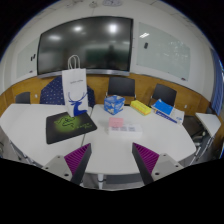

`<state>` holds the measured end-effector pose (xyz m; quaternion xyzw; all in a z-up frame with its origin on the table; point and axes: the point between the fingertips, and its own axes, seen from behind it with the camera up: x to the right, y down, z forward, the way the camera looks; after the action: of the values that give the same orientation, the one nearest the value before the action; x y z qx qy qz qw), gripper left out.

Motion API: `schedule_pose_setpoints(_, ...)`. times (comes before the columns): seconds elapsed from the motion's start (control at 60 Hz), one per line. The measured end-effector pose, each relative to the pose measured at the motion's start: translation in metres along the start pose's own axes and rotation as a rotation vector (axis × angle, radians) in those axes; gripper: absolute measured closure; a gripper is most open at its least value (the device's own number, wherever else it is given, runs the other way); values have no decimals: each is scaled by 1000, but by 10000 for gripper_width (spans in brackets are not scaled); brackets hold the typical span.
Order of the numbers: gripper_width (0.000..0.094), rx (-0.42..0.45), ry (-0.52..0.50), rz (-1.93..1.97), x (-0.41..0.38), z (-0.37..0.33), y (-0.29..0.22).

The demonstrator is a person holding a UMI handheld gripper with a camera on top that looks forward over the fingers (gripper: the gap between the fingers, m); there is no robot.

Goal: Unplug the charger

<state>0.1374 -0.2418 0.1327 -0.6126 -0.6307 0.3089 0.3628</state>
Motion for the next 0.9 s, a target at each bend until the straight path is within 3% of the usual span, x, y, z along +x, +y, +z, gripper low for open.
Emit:
schedule_pose_setpoints(0.45, 84, 155, 39, 63, 19, 166, -25)
schedule_pose_setpoints(0.683, 81, 160, 45, 95, 27, 240, -43)
schedule_pose_setpoints(0.9, 78, 164, 25, 84, 25, 268, -50)
